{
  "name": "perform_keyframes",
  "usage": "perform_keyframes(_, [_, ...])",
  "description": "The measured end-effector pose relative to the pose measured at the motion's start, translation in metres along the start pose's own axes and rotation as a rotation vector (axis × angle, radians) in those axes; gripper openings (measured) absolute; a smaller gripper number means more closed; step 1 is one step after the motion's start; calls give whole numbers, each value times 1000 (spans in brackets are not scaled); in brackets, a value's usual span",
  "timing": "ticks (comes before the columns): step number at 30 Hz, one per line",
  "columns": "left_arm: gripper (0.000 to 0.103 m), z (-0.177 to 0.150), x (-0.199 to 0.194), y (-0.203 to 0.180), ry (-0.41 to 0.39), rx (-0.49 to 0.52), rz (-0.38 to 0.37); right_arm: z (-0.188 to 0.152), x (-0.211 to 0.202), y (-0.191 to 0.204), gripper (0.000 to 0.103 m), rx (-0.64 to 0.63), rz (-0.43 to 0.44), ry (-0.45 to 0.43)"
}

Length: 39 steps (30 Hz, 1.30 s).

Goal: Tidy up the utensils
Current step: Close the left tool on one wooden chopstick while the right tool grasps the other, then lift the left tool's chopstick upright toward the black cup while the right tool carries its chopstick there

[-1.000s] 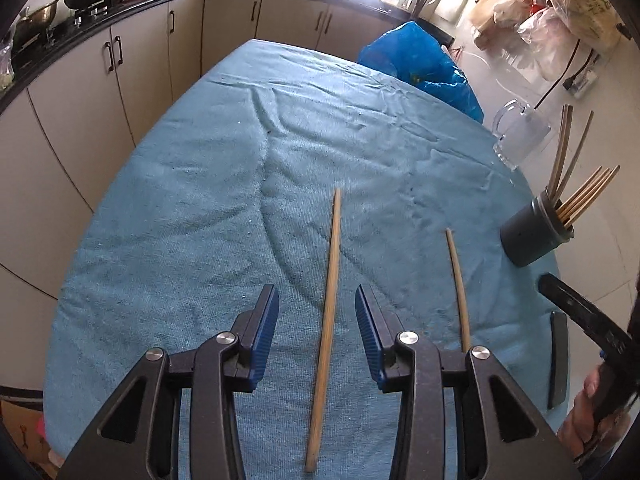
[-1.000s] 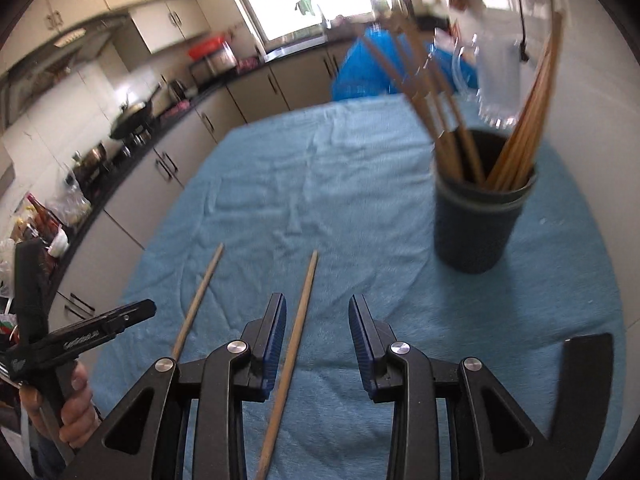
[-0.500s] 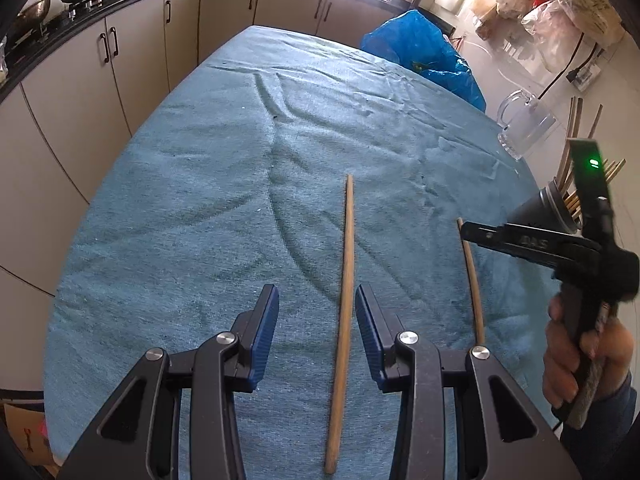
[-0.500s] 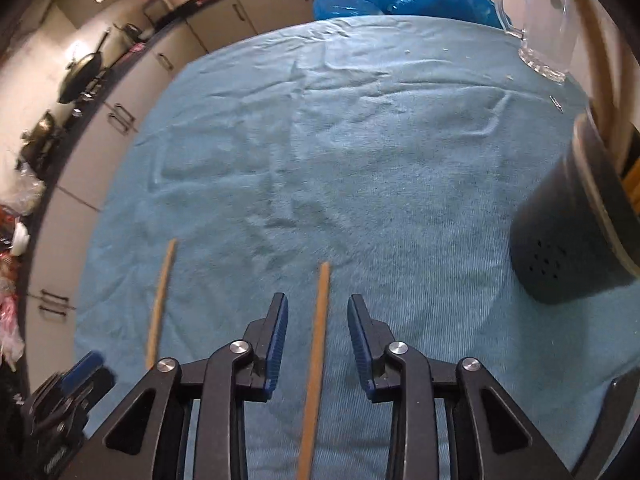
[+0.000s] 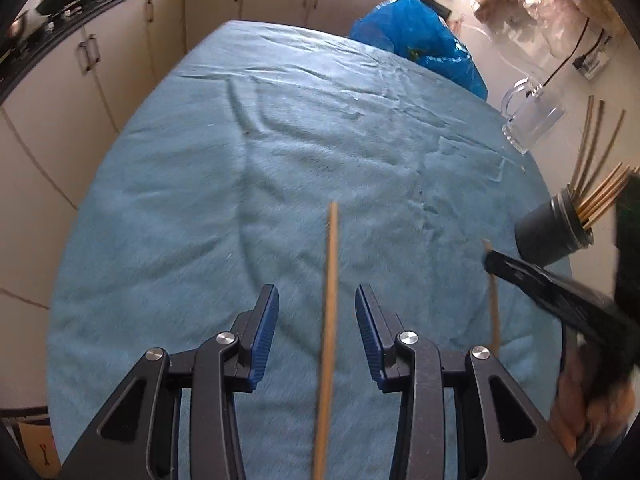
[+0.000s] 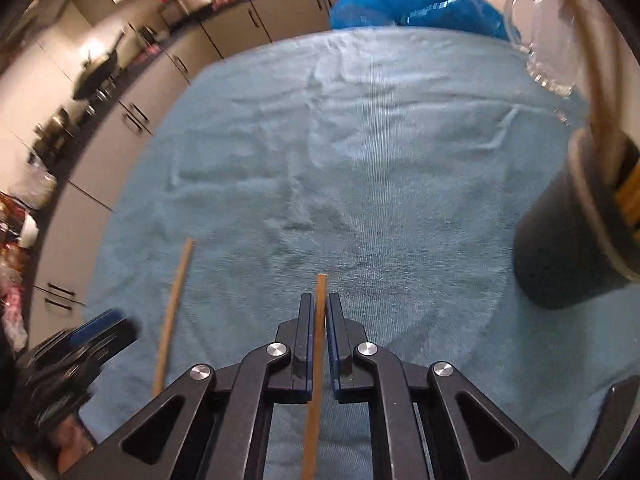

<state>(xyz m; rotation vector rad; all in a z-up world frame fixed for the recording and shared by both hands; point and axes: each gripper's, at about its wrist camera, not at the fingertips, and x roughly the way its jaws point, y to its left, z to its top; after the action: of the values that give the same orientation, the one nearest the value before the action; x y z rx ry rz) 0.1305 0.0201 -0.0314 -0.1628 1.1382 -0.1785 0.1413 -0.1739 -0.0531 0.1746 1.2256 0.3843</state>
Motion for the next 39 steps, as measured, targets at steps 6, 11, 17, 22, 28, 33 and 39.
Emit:
perform_keyframes(6, [37,29,38,-10,91,0,51,-10,-29,-4,7,-3,46,-53])
perform_keyframes(11, [24,40,50,-22,98,32,83,-11,-37,-6,7,-6,65,-71])
perform_keyframes(17, [5,45,56,-37,79,88,182,-7,-33,-1,7,-5,77,-75])
perform_keyframes(22, [5,37,43,-30,41,63,129,-9,-37,0,7,-9,85,-86])
perform_keyframes(28, [5,23,-35,-39,-157,68,69,-12,-63,9,7,-45,102,-168])
perform_keyframes(33, [5,14,-98,-55,-310,97,47,-24,-101,20,7,-91,131,-288])
perform_keyframes(39, [5,-16,-139,-67,-391,132,17,-50,-146,33,7,-166,156,-461])
